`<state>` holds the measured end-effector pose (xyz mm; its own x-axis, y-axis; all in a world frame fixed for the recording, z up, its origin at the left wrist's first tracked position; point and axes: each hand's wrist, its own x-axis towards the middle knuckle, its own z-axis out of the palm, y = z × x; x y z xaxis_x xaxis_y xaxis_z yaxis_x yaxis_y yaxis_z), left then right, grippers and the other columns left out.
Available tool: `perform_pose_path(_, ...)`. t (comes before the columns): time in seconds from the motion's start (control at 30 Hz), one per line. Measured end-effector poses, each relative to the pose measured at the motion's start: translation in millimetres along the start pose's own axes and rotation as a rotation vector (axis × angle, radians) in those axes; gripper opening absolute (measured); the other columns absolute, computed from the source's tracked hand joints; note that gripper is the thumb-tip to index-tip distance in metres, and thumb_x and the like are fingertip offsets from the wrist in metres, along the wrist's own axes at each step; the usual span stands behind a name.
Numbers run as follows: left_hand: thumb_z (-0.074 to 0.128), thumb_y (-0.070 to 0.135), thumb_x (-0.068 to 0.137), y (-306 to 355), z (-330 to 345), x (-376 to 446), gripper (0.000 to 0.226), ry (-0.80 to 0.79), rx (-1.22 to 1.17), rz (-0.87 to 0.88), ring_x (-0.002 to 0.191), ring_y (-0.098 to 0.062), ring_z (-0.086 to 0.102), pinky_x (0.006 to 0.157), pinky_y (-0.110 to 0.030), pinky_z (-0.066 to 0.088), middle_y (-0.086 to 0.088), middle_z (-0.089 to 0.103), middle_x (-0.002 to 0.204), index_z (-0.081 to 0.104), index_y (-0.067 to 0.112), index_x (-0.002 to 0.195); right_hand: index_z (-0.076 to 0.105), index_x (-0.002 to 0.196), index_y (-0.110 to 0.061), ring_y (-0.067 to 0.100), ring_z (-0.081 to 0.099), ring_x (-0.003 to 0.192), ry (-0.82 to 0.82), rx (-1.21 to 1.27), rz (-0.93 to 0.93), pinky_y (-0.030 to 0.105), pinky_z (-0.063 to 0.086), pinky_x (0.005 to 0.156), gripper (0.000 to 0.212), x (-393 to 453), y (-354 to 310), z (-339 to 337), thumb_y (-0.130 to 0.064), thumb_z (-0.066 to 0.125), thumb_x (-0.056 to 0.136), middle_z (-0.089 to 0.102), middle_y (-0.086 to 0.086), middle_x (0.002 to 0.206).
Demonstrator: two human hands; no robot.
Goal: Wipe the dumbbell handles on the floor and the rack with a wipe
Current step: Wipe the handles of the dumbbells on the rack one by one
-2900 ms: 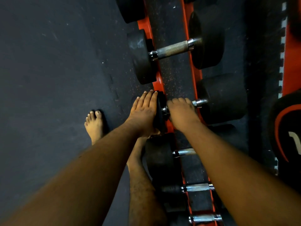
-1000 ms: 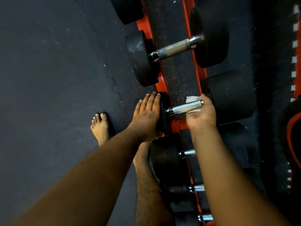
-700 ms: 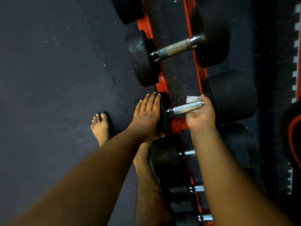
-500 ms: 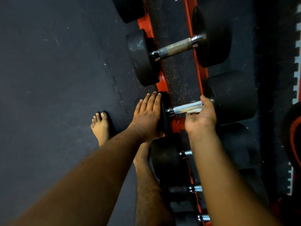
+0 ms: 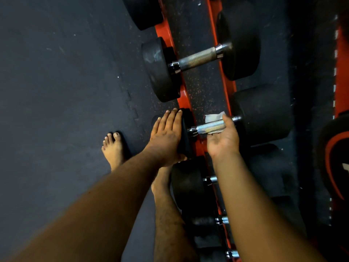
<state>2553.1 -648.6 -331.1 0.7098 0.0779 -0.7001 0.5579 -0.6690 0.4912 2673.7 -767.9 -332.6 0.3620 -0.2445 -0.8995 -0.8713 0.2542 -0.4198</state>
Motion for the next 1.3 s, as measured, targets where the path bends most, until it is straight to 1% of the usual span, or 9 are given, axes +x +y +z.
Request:
perform_pose_path(0.2, 0.090, 0.053, 0.063, 1, 0, 1, 0.150, 0.009, 0.000, -0.002, 0.156, -0.026, -0.015, 0.126, -0.045, -0.008, -0.007, -0.014, 0.169, -0.016, 0.013, 0.159, 0.064, 0.109, -0.007, 0.027, 0.065, 0.114, 0.000, 0.022, -0.002, 0.043, 0.050, 0.104, 0.021, 0, 8, -2, -0.022, 0.064, 0.094, 0.068, 0.011, 0.115)
perform_pose_path(0.5, 0.090, 0.055, 0.063, 1, 2, 0, 0.150, 0.024, 0.022, 0.001, 0.156, -0.027, -0.014, 0.127, -0.045, -0.005, -0.008, -0.012, 0.170, -0.016, 0.011, 0.159, 0.066, 0.112, -0.011, 0.027, 0.063, 0.121, -0.040, 0.049, 0.023, 0.041, 0.044, 0.111, 0.020, -6, 21, -9, -0.020, 0.063, 0.095, 0.068, 0.013, 0.127)
perform_pose_path(0.67, 0.090, 0.053, 0.063, 1, 2, 1, 0.150, 0.018, 0.018, -0.002, 0.156, -0.026, -0.014, 0.125, -0.044, -0.007, -0.007, -0.013, 0.169, -0.017, 0.012, 0.159, 0.069, 0.105, -0.013, 0.022, 0.071, 0.096, -0.121, -0.010, 0.065, 0.033, 0.055, 0.087, 0.021, 1, 21, 0, -0.030, 0.059, 0.099, 0.073, 0.011, 0.105)
perform_pose_path(0.8, 0.090, 0.053, 0.062, 1, 1, 1, 0.151, 0.009, 0.013, -0.009, 0.156, -0.024, -0.015, 0.125, -0.042, -0.008, -0.005, -0.014, 0.169, -0.018, 0.013, 0.159, 0.065, 0.121, -0.011, 0.024, 0.071, 0.102, -0.174, -0.169, 0.104, 0.032, 0.057, 0.081, 0.030, -6, 38, -23, -0.024, 0.065, 0.095, 0.074, 0.012, 0.111)
perform_pose_path(0.9, 0.090, 0.053, 0.062, 1, 2, 2, 0.150, 0.010, 0.031, -0.017, 0.156, -0.023, -0.014, 0.126, -0.041, -0.007, -0.004, -0.014, 0.170, -0.018, 0.013, 0.159, 0.066, 0.115, -0.009, 0.028, 0.065, 0.115, -0.137, 0.072, 0.012, 0.039, 0.052, 0.100, 0.021, 12, 13, -25, -0.020, 0.061, 0.097, 0.072, 0.013, 0.110)
perform_pose_path(1.0, 0.089, 0.053, 0.062, 2, 2, 2, 0.149, 0.010, 0.030, -0.022, 0.156, -0.023, -0.014, 0.126, -0.041, -0.007, -0.003, -0.014, 0.170, -0.017, 0.014, 0.159, 0.071, 0.103, -0.017, 0.024, 0.067, 0.108, -0.149, 0.145, -0.014, 0.036, 0.052, 0.093, 0.015, 15, 10, -18, -0.024, 0.059, 0.099, 0.073, 0.010, 0.107)
perform_pose_path(1.1, 0.090, 0.055, 0.062, 1, 1, 1, 0.150, 0.004, 0.027, -0.017, 0.156, -0.024, -0.016, 0.126, -0.042, -0.008, -0.003, -0.015, 0.169, -0.018, 0.015, 0.159, 0.067, 0.122, -0.015, 0.030, 0.065, 0.118, -0.207, -0.030, 0.032, 0.041, 0.052, 0.101, 0.033, 9, 41, -16, -0.028, 0.067, 0.091, 0.068, 0.018, 0.126)
perform_pose_path(1.17, 0.089, 0.056, 0.062, 1, 1, 0, 0.150, 0.002, 0.027, -0.010, 0.156, -0.024, -0.016, 0.125, -0.042, -0.009, -0.003, -0.015, 0.169, -0.017, 0.014, 0.159, 0.063, 0.129, -0.010, 0.032, 0.061, 0.124, -0.173, 0.063, -0.002, 0.045, 0.047, 0.109, 0.046, 10, 36, -21, -0.027, 0.070, 0.087, 0.065, 0.020, 0.131)
perform_pose_path(1.3, 0.087, 0.058, 0.064, 1, 2, 0, 0.148, 0.031, 0.033, -0.010, 0.156, -0.024, -0.014, 0.127, -0.043, -0.006, -0.005, -0.012, 0.170, -0.016, 0.012, 0.159, 0.061, 0.125, -0.007, 0.025, 0.065, 0.118, -0.088, 0.271, -0.096, 0.040, 0.047, 0.109, 0.029, 19, 26, -33, -0.019, 0.063, 0.098, 0.069, 0.015, 0.125)
